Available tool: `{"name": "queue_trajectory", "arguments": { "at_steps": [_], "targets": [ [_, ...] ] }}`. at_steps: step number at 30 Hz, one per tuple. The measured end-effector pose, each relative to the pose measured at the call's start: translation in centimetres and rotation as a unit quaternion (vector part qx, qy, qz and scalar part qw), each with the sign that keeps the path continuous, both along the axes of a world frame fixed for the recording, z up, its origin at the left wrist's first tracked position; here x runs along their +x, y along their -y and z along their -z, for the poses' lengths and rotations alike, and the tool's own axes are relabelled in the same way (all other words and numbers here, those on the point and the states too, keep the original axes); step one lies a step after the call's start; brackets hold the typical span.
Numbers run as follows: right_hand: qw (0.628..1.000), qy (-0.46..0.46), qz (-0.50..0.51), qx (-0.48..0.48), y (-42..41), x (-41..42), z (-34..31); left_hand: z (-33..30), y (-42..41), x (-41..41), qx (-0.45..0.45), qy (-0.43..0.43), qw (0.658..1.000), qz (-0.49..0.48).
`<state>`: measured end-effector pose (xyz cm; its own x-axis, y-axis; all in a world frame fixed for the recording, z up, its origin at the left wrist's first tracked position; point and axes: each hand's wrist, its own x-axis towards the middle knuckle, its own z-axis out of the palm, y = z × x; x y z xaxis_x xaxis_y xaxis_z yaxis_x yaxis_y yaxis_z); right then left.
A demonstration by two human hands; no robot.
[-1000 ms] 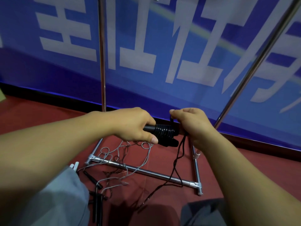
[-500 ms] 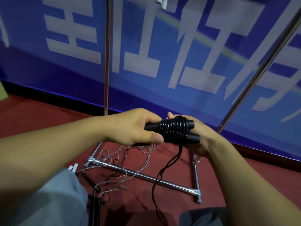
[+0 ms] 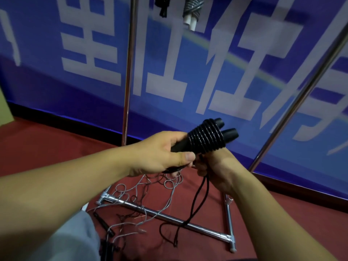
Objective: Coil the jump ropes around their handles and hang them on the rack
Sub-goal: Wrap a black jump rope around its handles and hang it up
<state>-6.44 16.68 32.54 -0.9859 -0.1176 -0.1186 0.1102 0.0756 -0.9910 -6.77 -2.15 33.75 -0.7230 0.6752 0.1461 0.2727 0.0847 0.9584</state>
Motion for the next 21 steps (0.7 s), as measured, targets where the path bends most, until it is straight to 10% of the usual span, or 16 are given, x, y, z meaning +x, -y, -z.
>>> {"name": "queue_trajectory", "arguments": {
  "at_steps": [21],
  "targets": [
    [0.994,0.065,0.07,-0.056,1.6,-0.9,0.8,1.4,0.8,-3.7,-0.03,-0.04,0.953,-0.298]
  ]
}}
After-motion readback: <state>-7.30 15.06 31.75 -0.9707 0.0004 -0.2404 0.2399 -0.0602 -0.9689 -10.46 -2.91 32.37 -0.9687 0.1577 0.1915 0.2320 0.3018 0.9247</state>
